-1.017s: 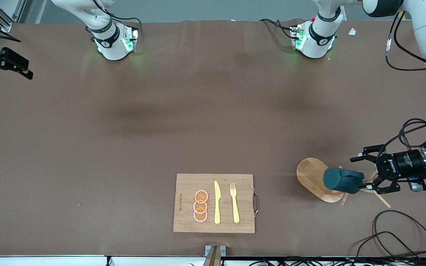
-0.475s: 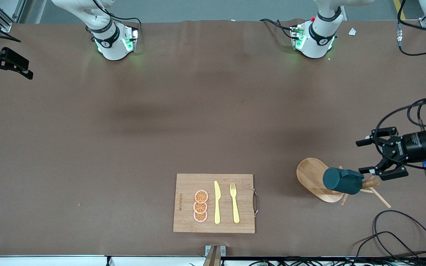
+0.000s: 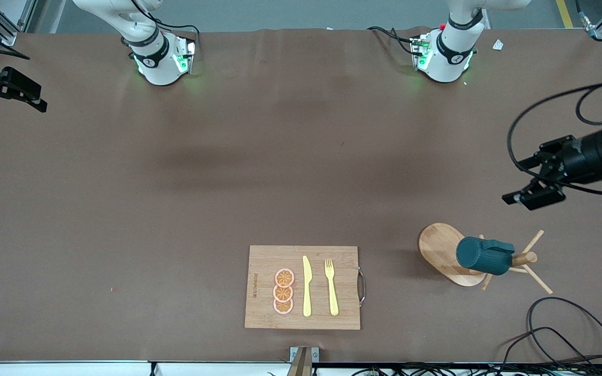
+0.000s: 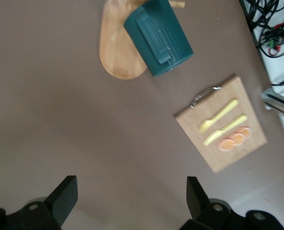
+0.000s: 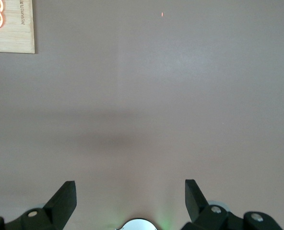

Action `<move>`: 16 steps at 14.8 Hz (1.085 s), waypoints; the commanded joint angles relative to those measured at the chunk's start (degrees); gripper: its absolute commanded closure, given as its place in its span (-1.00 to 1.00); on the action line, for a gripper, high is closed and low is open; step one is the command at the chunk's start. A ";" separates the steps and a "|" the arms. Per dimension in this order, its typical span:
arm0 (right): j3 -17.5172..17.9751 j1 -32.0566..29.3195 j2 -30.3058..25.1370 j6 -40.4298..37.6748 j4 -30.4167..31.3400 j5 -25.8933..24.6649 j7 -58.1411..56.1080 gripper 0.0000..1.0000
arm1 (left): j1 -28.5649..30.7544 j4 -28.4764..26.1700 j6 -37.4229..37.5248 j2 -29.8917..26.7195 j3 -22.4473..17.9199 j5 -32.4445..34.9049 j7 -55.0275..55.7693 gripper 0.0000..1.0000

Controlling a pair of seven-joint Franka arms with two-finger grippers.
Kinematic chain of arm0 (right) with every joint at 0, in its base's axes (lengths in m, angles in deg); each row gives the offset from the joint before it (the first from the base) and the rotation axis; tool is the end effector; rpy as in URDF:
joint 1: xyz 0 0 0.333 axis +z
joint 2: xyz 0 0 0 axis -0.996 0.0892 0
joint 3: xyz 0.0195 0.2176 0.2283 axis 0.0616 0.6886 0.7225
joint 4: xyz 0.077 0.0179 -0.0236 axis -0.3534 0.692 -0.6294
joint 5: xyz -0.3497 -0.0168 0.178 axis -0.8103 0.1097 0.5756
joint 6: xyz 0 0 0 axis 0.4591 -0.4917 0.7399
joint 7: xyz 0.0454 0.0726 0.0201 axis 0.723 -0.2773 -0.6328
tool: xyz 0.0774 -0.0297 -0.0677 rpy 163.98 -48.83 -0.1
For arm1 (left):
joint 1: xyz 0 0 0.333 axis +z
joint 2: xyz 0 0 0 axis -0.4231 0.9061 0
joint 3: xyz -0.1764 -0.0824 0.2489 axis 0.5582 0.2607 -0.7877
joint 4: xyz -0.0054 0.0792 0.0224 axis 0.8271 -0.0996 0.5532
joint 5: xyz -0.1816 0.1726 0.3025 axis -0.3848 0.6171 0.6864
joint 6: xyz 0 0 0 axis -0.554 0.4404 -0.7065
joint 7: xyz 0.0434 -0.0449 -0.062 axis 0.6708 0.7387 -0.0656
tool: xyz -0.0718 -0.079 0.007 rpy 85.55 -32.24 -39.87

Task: Pass cup and hang on rack

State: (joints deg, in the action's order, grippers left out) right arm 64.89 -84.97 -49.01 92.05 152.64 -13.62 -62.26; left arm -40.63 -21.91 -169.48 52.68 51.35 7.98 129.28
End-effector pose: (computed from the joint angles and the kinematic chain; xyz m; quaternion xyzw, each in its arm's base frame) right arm 0.5080 -0.0054 0.6690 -0.9995 -0.0203 0.0246 0.0087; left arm 0.6227 -0.0877 0.5973 0.9040 0.4052 -0.0747 0.1145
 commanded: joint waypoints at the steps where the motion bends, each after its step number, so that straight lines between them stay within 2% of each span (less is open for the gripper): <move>1: 0.31 -0.27 0.00 -0.30 -0.15 -0.33 -0.63 -1.00 | -1.36 -1.21 0.63 -2.52 3.99 11.44 -3.25 -1.00; 3: 0.23 -0.27 0.00 -0.30 -0.15 -0.33 -0.63 -1.00 | -1.01 -1.21 1.51 -2.96 6.81 16.57 -6.49 -1.00; 7: 0.23 -0.27 -0.09 -0.30 -0.15 -0.33 -0.72 -1.00 | -0.83 -1.21 1.52 -2.87 6.74 19.48 -18.18 -1.00; 14: 0.23 -0.27 0.00 -0.30 -0.24 -1.21 -0.72 -1.00 | -0.83 -1.13 1.60 -2.87 7.35 19.92 -22.15 -1.00; 16: 0.23 -0.27 0.00 -0.30 -0.24 -1.21 -0.63 -1.00 | -0.75 -1.30 1.60 -4.53 7.53 19.83 -23.56 -1.00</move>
State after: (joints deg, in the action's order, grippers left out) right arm 64.91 -84.97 -49.01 92.05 152.64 -14.27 -62.27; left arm -41.53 -22.41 -168.37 50.59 58.36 26.71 107.54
